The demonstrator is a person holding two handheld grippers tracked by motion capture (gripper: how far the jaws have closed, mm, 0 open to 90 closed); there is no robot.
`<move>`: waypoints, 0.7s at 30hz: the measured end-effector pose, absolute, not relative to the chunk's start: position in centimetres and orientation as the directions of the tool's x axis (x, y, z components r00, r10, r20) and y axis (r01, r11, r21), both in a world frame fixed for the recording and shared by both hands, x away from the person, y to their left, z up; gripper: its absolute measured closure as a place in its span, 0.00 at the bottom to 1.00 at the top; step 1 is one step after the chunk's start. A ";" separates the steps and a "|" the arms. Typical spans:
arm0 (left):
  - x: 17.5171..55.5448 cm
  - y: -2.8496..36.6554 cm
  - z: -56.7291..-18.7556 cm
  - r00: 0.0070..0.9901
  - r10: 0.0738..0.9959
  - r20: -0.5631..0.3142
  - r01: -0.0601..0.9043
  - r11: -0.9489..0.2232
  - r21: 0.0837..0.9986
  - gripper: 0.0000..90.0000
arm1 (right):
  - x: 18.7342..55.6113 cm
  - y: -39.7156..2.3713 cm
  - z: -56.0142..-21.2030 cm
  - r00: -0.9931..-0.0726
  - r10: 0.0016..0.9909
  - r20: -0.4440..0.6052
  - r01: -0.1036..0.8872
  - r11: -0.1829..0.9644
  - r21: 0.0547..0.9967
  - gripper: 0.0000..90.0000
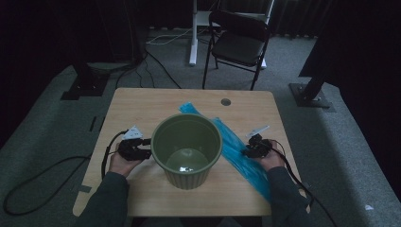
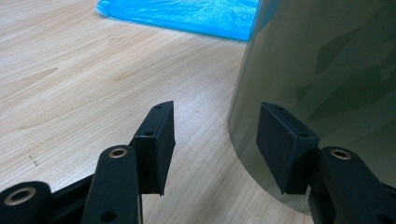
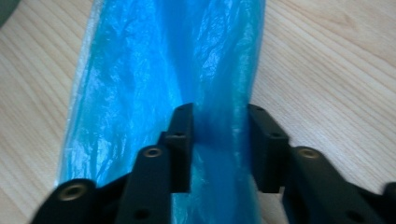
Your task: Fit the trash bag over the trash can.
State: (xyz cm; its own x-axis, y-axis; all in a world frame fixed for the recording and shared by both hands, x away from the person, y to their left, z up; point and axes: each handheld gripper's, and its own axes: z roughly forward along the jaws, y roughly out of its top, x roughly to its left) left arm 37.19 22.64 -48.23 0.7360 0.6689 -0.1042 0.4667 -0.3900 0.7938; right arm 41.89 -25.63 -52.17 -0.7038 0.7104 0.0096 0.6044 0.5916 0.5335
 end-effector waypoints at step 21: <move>37.2 22.4 -48.3 0.744 0.661 -0.099 0.463 -0.402 0.790 0.52 | 41.9 -27.7 -48.1 -0.701 0.696 0.156 0.599 0.455 0.659 0.99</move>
State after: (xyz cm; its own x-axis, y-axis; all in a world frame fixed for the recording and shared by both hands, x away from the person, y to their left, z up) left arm 37.16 22.36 -48.26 0.7436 0.6613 -0.0988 0.4626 -0.4022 0.7901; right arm 41.90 -27.70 -48.12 -0.7005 0.6964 0.1556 0.5990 0.4553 0.6588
